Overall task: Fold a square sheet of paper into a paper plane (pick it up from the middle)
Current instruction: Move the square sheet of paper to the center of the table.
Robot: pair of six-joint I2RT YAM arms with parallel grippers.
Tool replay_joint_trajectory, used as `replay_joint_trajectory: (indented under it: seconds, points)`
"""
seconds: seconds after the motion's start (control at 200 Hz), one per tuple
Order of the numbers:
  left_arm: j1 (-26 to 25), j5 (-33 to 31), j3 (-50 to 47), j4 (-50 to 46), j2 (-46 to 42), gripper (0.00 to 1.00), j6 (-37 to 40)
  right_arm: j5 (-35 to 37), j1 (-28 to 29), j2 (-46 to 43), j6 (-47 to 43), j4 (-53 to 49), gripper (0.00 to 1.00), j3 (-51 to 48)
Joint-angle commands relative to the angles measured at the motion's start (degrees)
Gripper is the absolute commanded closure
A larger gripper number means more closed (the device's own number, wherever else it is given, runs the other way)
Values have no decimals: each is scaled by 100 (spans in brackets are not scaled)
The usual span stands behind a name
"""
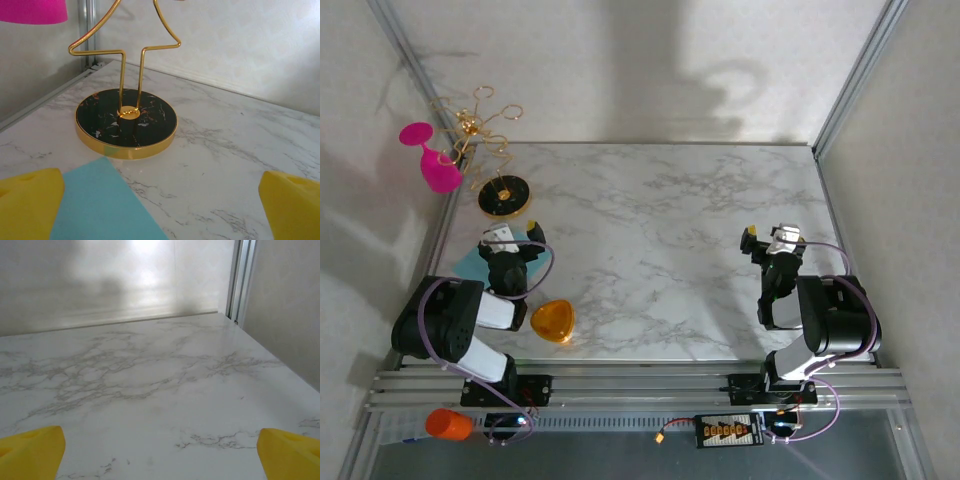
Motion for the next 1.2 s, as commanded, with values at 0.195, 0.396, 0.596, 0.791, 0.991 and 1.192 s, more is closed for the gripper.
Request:
replay_joint_trajectory:
  seconds: [0.195,0.396,0.596,0.791,0.991,1.192]
  points:
    - [-17,-105,64,2,55,1,86,99,-39,-5,54,125,1,27]
    - [-17,-99,64,-2,52,1,86,103,-31,-5,60,114,1,26]
    - [-17,-102,65,-4,60,1,86,103,-41,-5,55,115,1,27]
    - [-17,-104,67,-6,56,1,86,98,-37,-7,55,121,1,27]
    - [-17,-104,56,0,60,1,86,96,-34,-5,55,140,1,18]
    - [-34,-390,130,-511,-432,1,17,141,-36,-705,47,-607,1,121]
